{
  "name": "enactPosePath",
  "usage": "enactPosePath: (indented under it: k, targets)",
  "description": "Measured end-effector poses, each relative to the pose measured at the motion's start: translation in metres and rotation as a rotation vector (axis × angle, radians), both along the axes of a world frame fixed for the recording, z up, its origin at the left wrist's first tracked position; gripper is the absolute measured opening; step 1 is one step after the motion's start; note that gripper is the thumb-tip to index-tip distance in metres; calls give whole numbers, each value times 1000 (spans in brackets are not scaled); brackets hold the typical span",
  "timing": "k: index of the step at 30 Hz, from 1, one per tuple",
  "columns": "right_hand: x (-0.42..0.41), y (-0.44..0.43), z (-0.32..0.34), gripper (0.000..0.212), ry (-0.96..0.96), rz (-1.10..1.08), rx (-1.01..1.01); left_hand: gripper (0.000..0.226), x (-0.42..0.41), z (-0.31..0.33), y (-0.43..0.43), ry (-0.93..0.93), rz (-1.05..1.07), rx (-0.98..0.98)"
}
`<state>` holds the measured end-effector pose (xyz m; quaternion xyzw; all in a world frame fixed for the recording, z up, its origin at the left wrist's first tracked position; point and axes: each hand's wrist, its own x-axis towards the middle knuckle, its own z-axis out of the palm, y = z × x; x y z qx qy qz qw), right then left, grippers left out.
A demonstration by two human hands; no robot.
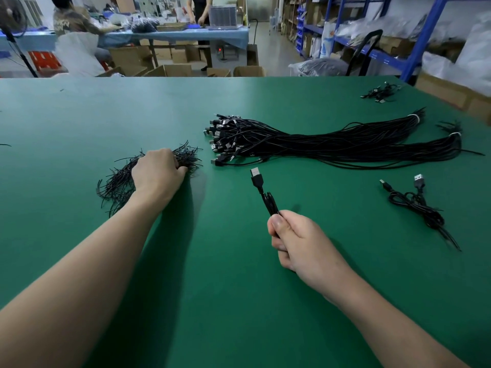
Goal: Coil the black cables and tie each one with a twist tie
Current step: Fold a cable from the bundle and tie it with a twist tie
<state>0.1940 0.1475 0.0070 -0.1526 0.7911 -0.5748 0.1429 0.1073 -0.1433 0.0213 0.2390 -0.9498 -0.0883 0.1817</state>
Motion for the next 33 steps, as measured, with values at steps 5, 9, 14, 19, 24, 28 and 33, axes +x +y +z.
enactPosePath:
  k: [5,9,14,19,24,28,33]
  targets:
    - [0,1,0,34,57,11,52,18,3,-3,-4,50,-5,-7]
    - [1,1,3,34,51,12,42,17,5,1,-5,117,-32,-23]
    - [2,2,6,34,52,16,-17,12,22,17,19,311,-208,96]
    - [2,2,8,33,63,-14,-98,4,68,12,86,182,-578,926]
    - [1,4,5,31,101,-41,-68,16,100,-2,116,52,-677,1335]
    - [-1,3,-1,31,138,-21,-41,19,110,-6,119,65,-666,1413]
    - [-5,3,-7,30,208,-16,58,24,114,-9,119,72,-663,1446]
